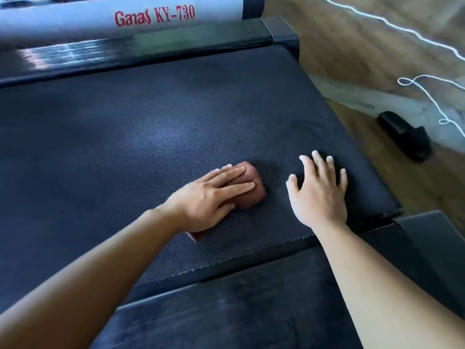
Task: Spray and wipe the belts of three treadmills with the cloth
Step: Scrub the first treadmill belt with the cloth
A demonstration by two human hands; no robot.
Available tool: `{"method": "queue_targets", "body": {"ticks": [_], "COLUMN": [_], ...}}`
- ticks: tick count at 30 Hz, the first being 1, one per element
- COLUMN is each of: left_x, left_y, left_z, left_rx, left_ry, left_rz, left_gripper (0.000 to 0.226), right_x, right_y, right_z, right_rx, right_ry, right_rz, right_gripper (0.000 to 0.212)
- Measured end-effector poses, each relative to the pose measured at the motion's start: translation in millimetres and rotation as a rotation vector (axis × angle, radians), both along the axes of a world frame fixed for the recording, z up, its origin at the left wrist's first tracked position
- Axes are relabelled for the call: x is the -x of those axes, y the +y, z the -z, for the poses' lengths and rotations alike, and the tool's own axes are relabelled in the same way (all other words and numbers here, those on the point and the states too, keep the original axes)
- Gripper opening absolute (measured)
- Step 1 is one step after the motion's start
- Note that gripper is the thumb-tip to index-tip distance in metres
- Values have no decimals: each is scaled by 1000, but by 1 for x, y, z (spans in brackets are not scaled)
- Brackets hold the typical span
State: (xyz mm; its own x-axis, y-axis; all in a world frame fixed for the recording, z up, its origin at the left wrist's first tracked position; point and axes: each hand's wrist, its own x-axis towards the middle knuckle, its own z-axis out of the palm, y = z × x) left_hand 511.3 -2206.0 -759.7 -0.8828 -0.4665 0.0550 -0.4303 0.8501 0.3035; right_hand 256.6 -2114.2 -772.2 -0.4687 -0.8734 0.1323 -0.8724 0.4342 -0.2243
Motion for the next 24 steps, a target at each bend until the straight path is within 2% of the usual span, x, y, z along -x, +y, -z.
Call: {"method": "queue_targets", "body": {"ticks": [3,8,12,18,21,24], "left_x": [17,-20,-34,34,59,51], "left_y": [26,47,21,-13,1,21], "left_z": [1,5,6,-4,-6,-1], "left_rx": [15,31,-15,-103,-81,-54], "left_ry": [26,48,49,88,95,80], "left_rz": [78,193,25,-282,-245,-119], "left_gripper": [54,51,52,56,59,57], "right_x": [1,0,0,0,0,-1], "right_y": [0,-1,0,0,0,-1], "right_z": [-1,0,1,1,0,-1], "right_rx": [-2,14,17,7,15,19], "right_ry": [-11,-13,-7,-8,-11,-15], "right_rz": [-1,2,-1,5,5,3], "right_gripper": [55,54,55,55,55,55]}}
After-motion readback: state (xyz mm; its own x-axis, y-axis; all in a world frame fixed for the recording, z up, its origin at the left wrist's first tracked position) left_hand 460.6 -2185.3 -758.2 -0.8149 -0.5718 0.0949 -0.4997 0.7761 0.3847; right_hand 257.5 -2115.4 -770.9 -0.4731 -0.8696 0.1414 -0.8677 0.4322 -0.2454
